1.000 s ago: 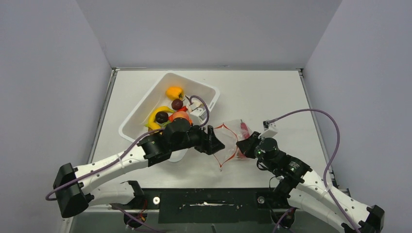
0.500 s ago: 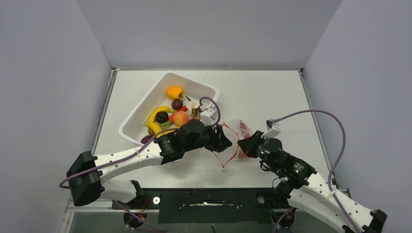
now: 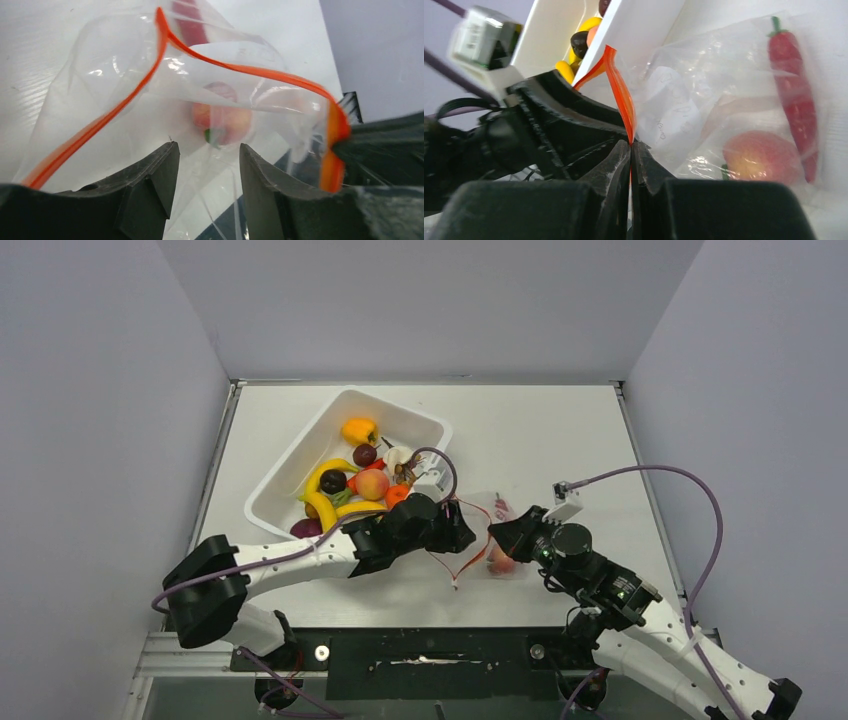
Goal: Open the zip-top bag and remove the fake food
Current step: Pick up the fake fruit from the zipper food storage bag.
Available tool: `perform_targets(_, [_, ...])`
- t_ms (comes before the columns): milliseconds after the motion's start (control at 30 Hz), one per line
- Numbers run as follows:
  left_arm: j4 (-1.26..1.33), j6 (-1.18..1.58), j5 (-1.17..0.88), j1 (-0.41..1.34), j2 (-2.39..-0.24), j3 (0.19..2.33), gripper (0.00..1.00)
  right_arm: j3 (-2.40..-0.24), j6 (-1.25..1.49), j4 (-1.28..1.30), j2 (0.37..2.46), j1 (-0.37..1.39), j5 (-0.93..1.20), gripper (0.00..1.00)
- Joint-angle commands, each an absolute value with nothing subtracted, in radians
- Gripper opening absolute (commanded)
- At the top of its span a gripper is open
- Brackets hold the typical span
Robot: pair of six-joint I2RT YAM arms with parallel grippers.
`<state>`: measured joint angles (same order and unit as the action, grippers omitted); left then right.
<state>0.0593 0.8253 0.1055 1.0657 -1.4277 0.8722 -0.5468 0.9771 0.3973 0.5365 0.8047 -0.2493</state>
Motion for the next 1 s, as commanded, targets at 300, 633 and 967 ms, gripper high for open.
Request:
perform_targets(300, [0.106, 0.863, 0.095, 1.069, -1.594, 0.972, 0.58, -0.668, 0.823, 0.257, 0.493, 0.801, -0.125, 0.03])
perform_targets(633, [0.215, 0.894, 0.046, 1.066, -1.549, 0.856, 0.58, -0.712, 1.102, 0.803, 0.450, 0.801, -0.488, 0.55])
perform_targets(967, [0.234, 0.858, -0.111, 1.067, -1.582, 0.875, 0.58, -0.674, 1.266, 1.080, 0.533, 0.801, -0.307, 0.34])
